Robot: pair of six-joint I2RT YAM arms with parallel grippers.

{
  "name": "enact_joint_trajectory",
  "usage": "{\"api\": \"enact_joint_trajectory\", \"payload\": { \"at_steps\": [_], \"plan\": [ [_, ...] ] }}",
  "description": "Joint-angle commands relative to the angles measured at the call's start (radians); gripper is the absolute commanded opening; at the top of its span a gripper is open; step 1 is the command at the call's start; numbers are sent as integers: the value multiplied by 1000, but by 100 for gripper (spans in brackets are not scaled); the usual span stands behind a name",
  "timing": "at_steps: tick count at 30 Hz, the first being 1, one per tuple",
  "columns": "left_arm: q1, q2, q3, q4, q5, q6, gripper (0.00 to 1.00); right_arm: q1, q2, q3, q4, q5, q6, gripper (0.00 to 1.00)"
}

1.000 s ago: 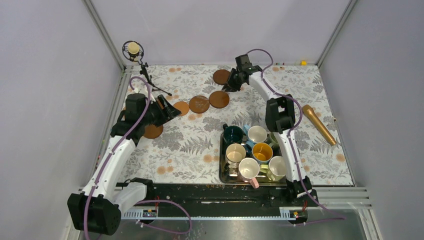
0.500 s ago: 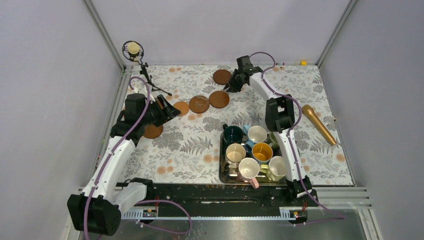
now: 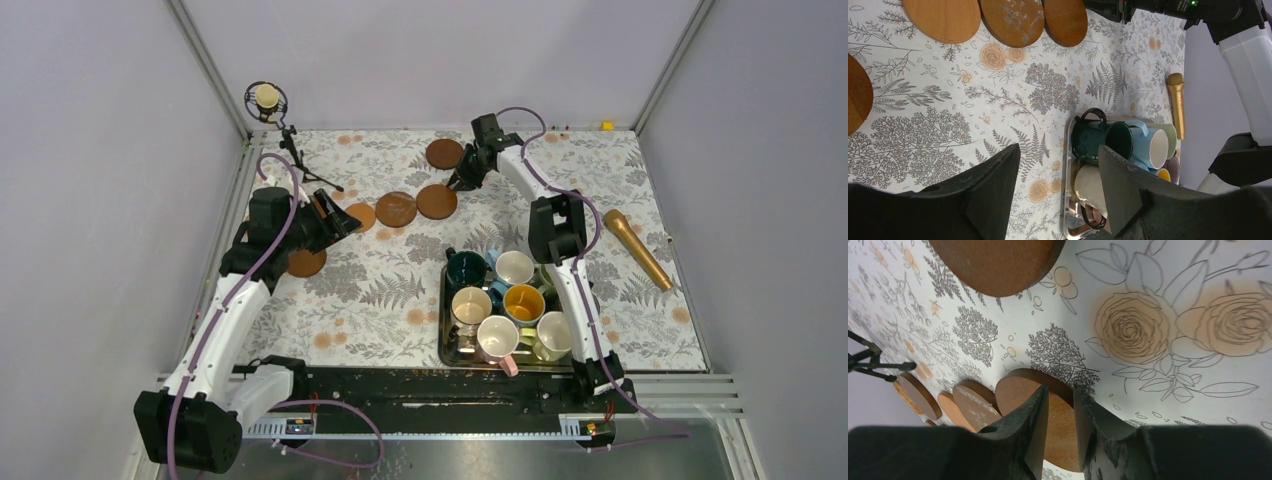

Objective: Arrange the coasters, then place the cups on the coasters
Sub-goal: Move the coaster to the center of the board.

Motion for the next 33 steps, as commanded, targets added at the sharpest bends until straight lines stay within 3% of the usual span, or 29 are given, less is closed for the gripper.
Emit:
{"api": "enact_joint_trajectory", "payload": {
  "at_steps": [1, 25, 33],
  "plan": [
    [6, -27, 12, 55, 11, -11, 60, 33, -56, -7, -53, -77, -110, 32],
    [9, -31, -31, 63, -14, -24, 60, 118, -196, -107, -206, -76, -401, 35],
    [9, -33, -46, 59, -28, -31, 60, 118, -265, -127, -145, 73, -347, 36]
  ]
}}
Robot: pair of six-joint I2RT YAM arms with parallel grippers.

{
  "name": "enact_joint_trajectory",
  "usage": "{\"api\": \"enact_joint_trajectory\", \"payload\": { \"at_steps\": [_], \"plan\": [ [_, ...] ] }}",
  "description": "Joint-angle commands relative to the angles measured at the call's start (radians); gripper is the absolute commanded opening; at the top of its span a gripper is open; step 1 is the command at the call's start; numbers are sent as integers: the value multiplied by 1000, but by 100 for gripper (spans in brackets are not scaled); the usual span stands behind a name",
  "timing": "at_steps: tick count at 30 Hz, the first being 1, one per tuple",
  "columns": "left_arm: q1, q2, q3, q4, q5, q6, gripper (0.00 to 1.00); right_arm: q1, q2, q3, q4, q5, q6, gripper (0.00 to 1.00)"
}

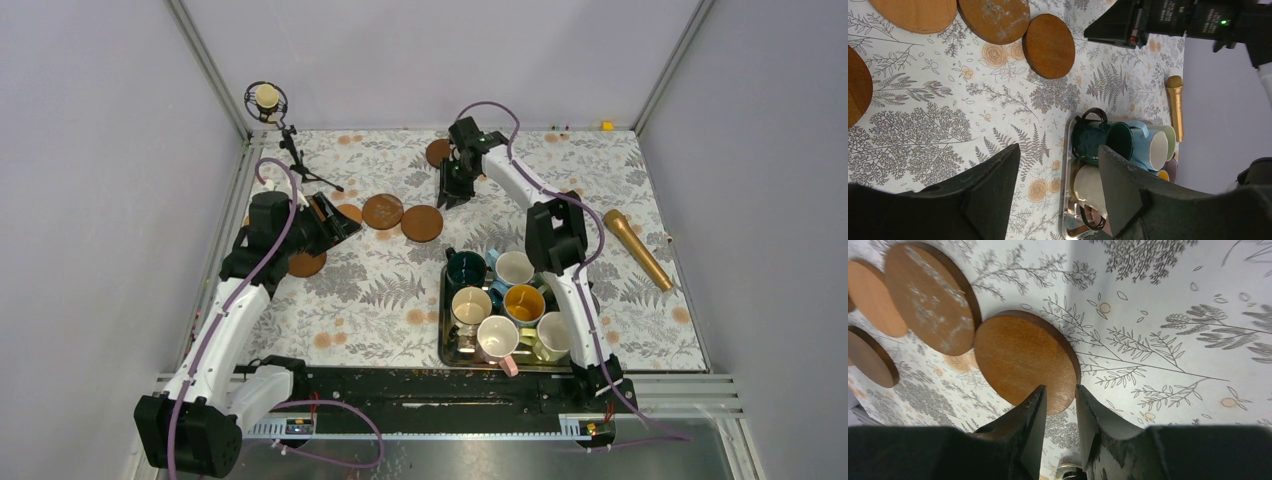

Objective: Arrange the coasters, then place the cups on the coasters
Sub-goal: Move the coaster to the center of the board.

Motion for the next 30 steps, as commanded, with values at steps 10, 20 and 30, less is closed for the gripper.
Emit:
{"api": "enact_joint_trajectory", "payload": {
  "at_steps": [10, 20, 30],
  "plan": [
    [14, 15, -44, -17, -113, 2, 55, 2, 24, 155, 51, 100, 97, 37],
    [14, 10, -44, 10, -100, 3, 57, 5, 102, 176, 67, 63, 153, 37],
    [18, 4, -32, -24, -132, 27, 58, 30, 113, 154, -15, -2, 35, 36]
  ]
}}
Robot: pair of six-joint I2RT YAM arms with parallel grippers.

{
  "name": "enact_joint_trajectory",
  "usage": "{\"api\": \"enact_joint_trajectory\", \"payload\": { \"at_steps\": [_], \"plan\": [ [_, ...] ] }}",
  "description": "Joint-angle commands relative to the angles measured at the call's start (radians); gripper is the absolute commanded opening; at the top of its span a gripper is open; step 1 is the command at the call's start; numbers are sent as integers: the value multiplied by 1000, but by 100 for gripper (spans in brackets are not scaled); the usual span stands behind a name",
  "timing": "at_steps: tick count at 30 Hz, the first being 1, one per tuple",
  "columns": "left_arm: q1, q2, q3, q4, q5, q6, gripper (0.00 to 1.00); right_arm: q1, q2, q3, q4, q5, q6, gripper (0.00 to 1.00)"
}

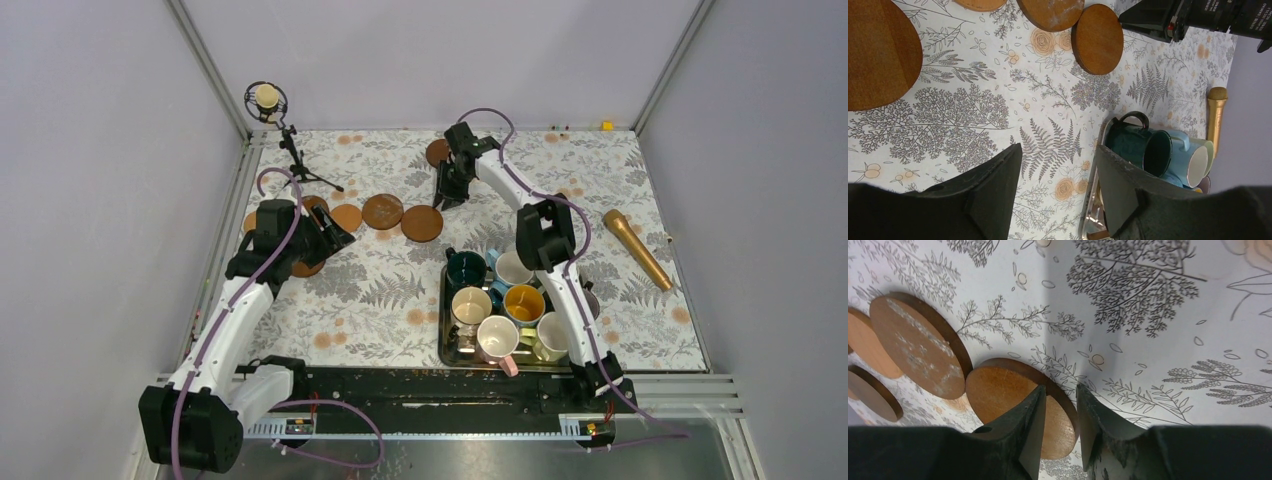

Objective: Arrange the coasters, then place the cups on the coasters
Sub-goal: Move the coaster to the center of the board.

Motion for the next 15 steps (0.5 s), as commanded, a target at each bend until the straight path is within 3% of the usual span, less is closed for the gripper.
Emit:
{"api": "enact_joint_trajectory", "payload": {
  "at_steps": [1, 15],
  "plan": [
    [8, -19, 23, 16, -32, 20, 58, 34, -16, 19, -39, -62, -77, 37],
    [16, -21, 20, -6, -34, 18, 58, 125, -125, -121, -108, -7, -196, 37]
  ]
}}
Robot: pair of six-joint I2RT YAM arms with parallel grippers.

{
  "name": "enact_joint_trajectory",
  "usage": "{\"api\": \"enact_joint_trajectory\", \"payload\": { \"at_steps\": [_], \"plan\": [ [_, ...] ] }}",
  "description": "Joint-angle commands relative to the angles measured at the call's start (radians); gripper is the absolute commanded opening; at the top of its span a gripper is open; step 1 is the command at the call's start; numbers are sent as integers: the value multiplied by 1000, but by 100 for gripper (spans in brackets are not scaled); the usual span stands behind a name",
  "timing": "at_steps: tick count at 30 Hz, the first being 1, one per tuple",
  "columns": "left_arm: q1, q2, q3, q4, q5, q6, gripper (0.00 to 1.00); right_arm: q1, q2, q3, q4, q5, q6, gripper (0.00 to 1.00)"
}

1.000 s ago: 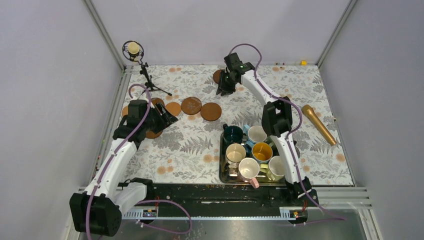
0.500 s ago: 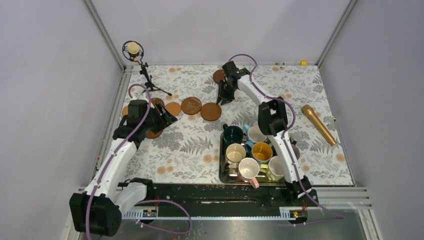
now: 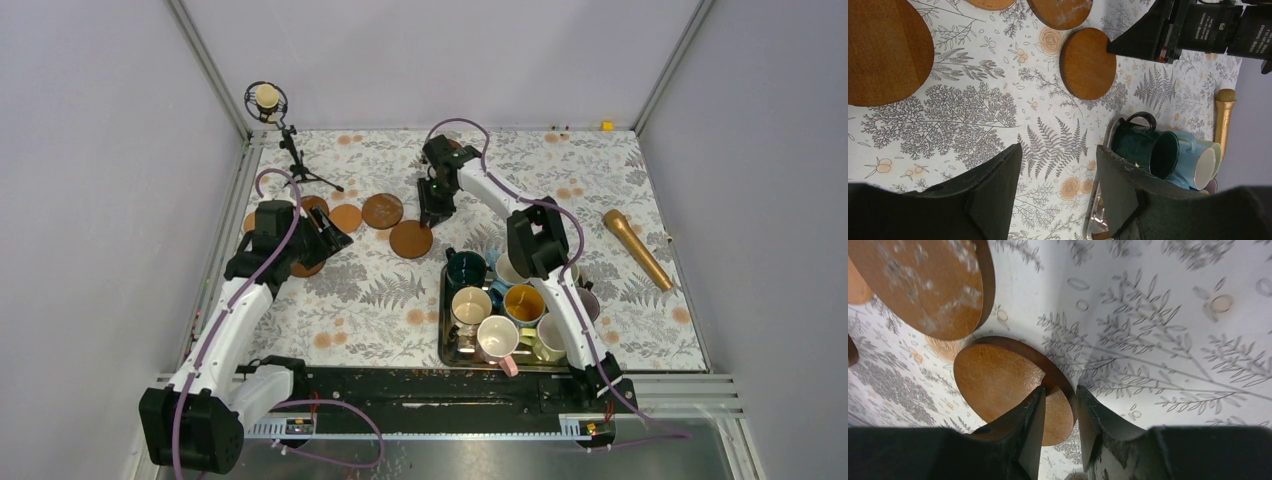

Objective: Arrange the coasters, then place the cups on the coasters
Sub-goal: Move the coaster to the center of the board.

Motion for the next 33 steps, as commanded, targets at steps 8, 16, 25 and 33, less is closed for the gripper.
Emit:
{"api": "enact_joint_trajectory", "payload": {
  "at_steps": [8, 16, 25, 33],
  "plan": [
    [8, -14, 7, 29, -24, -21, 58, 92, -167, -221, 27, -28, 14, 37],
    [8, -16, -36, 57, 13, -61, 58, 165, -188, -302, 174, -94, 197, 37],
    [8, -26, -56, 52, 11, -59, 58, 216, -157, -317, 385, -112, 435, 37],
    [9, -3, -102, 83, 43, -72, 56, 221, -98, -239, 463, -124, 514, 37]
  ]
}}
